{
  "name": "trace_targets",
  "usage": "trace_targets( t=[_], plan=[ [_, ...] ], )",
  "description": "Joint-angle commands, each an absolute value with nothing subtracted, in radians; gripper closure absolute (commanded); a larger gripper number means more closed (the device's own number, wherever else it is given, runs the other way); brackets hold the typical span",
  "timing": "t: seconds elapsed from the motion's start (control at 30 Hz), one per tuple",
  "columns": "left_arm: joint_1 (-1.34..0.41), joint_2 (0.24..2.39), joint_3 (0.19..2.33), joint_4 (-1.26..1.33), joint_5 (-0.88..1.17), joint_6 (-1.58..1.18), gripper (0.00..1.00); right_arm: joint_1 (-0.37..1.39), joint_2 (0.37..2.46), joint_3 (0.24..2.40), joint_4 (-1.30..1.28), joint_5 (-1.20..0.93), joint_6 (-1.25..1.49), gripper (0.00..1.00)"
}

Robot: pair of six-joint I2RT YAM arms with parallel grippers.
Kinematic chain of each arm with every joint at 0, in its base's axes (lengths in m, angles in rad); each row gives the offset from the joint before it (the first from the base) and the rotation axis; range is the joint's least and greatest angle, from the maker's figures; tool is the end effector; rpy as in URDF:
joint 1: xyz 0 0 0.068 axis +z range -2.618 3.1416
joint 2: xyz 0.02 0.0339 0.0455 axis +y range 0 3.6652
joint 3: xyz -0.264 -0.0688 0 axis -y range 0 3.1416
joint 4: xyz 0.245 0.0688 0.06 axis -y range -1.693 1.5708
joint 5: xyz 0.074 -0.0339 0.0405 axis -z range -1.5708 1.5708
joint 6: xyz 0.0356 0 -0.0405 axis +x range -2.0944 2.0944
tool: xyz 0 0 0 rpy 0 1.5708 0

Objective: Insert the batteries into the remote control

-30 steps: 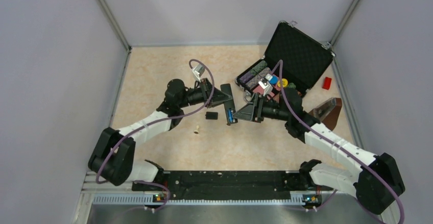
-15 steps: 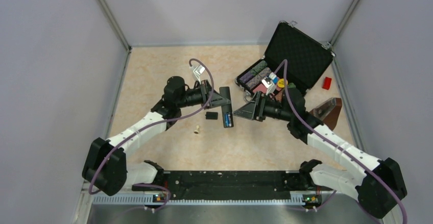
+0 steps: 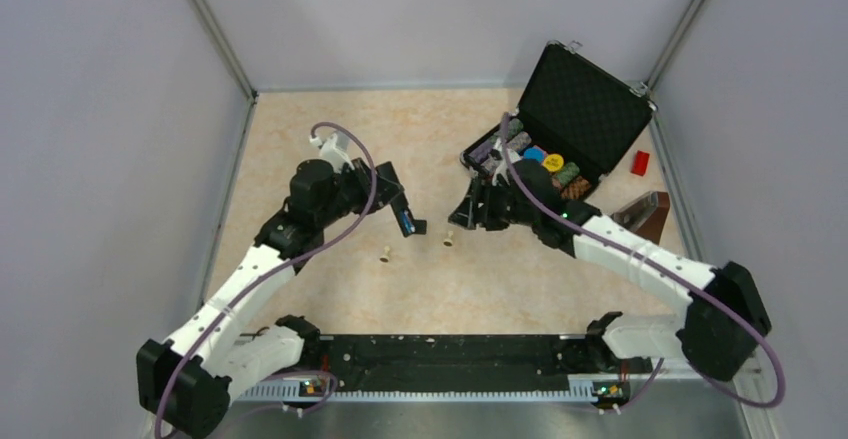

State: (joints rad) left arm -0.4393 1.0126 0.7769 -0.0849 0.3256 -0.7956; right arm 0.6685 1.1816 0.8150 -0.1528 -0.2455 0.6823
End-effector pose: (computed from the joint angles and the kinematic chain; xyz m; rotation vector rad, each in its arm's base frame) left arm 0.2075 -0.1101 0.3046 -0.1229 2.0398 -1.1196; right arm 0.2020 0.1706 0.2721 -0.1457 2.2547 1.0344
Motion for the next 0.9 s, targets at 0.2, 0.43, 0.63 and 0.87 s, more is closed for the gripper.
trace_targets(
  t=[0.2,0.43,0.63,0.87],
  plan=[
    [-0.430,0.709,0.846,-0.395,-0.319,-0.665,1.00,0.766,1.592,1.108,-0.203,-0.152,0.255,0.39],
    [-0.430,0.593,0.863,-0.475,-0.496,-0.670,1.00,0.831,1.886,1.359,-0.327,-0.169,-0.107,0.36],
    [-0.429,0.582,0.906,-0.508,-0.535,-0.677,1.00,0.860,1.984,1.450,-0.426,-0.191,-0.282,0.34],
    [-0.429,0.601,0.940,-0.516,-0.518,-0.680,1.00,0.871,2.106,1.560,-0.513,-0.132,-0.360,0.37]
  ],
)
